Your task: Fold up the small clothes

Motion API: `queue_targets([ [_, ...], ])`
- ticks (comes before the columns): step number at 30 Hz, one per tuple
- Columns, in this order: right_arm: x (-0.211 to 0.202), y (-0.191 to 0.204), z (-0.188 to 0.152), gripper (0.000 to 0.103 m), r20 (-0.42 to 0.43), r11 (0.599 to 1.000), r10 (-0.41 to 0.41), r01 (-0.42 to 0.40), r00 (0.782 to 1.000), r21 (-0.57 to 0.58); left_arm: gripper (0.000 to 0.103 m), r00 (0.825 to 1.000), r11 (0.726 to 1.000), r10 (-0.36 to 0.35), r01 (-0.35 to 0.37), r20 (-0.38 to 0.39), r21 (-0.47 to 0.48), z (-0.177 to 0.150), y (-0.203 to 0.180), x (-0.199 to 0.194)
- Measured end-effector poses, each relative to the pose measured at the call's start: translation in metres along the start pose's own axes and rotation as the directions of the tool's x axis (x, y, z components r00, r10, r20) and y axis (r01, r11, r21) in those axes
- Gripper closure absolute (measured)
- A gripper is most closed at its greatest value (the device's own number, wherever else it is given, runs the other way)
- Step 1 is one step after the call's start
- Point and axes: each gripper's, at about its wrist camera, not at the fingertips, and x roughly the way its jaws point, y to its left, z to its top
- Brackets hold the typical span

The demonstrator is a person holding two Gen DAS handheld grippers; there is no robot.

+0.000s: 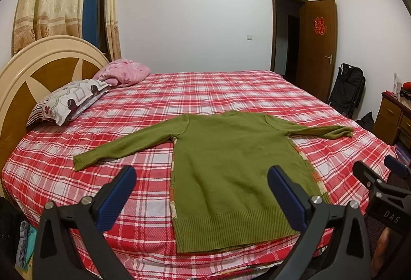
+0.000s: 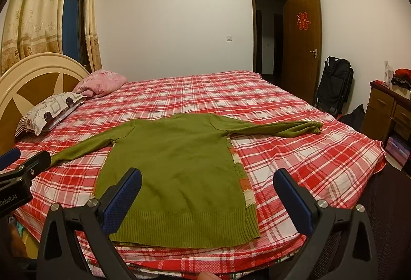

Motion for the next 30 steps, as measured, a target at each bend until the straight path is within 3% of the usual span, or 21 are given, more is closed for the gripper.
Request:
queue_targets([
  [30,0.0094,-0.0043,0.0026,0.001,-0.034,1.000,-0.001,0.002,0.999,0.016,0.000,1.000,1.000,0.002,-0.002,-0.021,-0.011,-0.0022,0.0035,0.0094],
])
